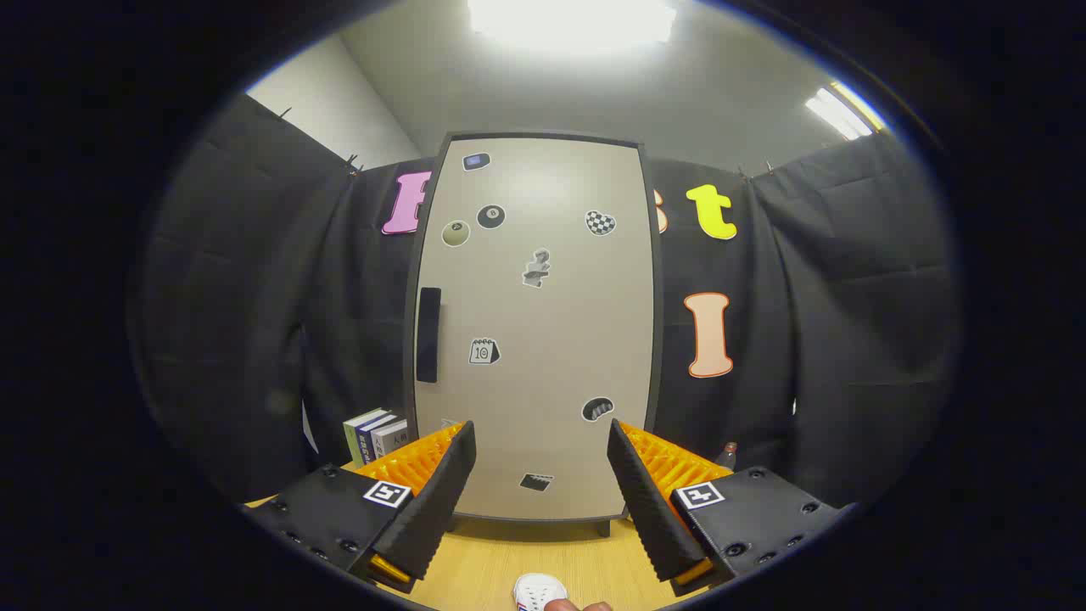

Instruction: Open the shoe cabinet door, grab the shoes and put them into the shoe cabinet, then close the shoe cabinet door.

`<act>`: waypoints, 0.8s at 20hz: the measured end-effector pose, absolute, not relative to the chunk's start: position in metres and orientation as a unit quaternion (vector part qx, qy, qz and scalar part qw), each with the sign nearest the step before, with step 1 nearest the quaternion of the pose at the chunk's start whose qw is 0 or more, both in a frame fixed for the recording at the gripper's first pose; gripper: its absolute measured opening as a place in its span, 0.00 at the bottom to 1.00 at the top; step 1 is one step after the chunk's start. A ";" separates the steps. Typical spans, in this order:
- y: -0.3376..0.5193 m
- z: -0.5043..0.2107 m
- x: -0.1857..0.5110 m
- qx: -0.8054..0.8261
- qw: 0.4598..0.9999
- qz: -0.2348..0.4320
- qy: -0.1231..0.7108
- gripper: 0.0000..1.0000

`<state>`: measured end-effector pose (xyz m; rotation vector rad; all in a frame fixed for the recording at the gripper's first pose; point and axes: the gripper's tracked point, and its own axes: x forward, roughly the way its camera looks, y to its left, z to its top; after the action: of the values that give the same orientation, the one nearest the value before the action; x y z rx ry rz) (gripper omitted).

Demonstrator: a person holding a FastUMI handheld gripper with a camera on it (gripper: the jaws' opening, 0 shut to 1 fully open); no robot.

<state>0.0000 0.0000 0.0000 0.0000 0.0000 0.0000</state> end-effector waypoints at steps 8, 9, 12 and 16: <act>-0.003 0.006 -0.006 0.003 1.000 -0.003 0.002 0.97; -0.002 0.007 -0.005 0.001 1.000 -0.004 0.000 0.98; 0.002 0.012 -0.003 -0.002 1.000 -0.006 0.002 0.97; 0.008 0.023 0.003 -0.006 1.000 -0.006 0.002 0.97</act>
<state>0.0025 0.0084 0.0234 -0.0128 0.0050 -0.0112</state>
